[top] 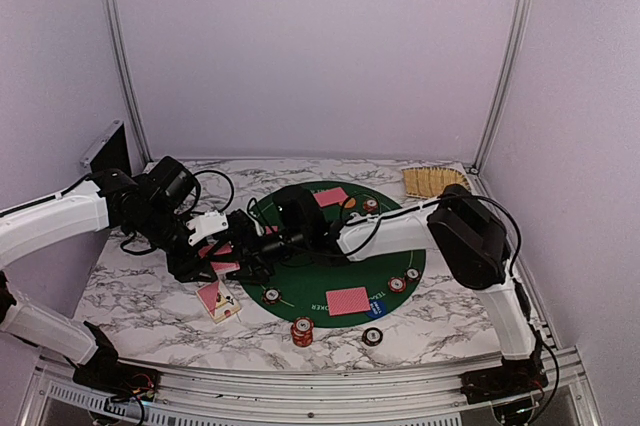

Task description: Distribute texas hold em gaming equipment

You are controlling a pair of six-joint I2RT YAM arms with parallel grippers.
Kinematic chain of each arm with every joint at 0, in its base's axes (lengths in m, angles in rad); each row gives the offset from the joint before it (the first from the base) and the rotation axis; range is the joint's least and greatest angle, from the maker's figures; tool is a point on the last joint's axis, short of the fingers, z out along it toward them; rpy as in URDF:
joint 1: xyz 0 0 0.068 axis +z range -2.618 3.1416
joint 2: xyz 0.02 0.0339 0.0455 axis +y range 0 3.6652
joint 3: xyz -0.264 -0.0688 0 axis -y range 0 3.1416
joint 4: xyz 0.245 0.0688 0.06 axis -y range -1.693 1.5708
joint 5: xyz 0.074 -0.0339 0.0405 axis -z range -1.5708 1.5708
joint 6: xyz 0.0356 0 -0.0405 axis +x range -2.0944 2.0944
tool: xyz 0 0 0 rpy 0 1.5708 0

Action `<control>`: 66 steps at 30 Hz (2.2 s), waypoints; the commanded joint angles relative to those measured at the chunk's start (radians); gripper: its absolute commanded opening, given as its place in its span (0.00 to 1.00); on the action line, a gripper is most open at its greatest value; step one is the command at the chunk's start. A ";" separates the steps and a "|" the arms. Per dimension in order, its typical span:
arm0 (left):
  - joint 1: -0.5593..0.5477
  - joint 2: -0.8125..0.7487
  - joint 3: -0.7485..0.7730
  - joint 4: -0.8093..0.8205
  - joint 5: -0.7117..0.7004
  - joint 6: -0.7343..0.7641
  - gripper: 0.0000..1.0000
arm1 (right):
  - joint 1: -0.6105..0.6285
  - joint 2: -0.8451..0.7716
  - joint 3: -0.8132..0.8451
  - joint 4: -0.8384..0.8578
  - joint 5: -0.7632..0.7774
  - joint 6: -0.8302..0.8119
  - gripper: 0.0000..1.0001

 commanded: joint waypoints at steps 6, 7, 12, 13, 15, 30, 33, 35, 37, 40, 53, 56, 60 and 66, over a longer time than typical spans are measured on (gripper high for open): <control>0.000 -0.018 0.034 0.008 0.013 -0.005 0.00 | 0.024 0.077 0.092 0.080 0.006 0.068 0.95; 0.000 -0.018 0.035 0.008 0.012 -0.006 0.00 | 0.024 0.081 0.090 0.086 0.008 0.077 0.93; 0.000 -0.020 0.037 0.007 0.013 -0.005 0.00 | 0.022 0.090 0.091 0.081 0.020 0.084 0.89; 0.000 -0.021 0.037 0.006 0.012 -0.005 0.00 | 0.020 0.090 0.090 0.073 0.023 0.083 0.88; 0.000 -0.023 0.039 0.007 0.013 -0.005 0.00 | 0.017 0.087 0.083 0.062 0.027 0.078 0.87; 0.000 -0.020 0.040 0.007 0.011 -0.004 0.00 | -0.028 -0.027 -0.050 0.015 0.051 0.012 0.75; 0.000 -0.021 0.040 0.007 0.009 -0.004 0.00 | -0.034 -0.043 -0.060 0.007 0.050 0.004 0.71; 0.000 -0.022 0.038 0.007 0.006 -0.004 0.00 | -0.037 -0.052 -0.067 0.007 0.047 0.000 0.68; 0.000 -0.023 0.035 0.007 0.001 -0.004 0.00 | -0.040 -0.064 -0.075 0.004 0.044 -0.003 0.64; 0.000 -0.026 0.029 0.007 -0.004 -0.002 0.00 | -0.044 -0.084 -0.090 0.004 0.043 -0.009 0.58; 0.000 -0.019 0.018 0.008 -0.021 0.004 0.00 | -0.061 -0.156 -0.146 0.010 0.038 -0.009 0.31; 0.000 -0.018 0.016 0.009 -0.023 0.004 0.00 | -0.063 -0.173 -0.160 0.005 0.040 -0.011 0.26; 0.000 -0.017 0.017 0.007 -0.025 0.002 0.00 | -0.071 -0.188 -0.176 -0.017 0.043 -0.027 0.22; 0.000 -0.024 0.013 0.006 -0.026 0.002 0.00 | -0.089 -0.210 -0.192 -0.054 0.047 -0.056 0.20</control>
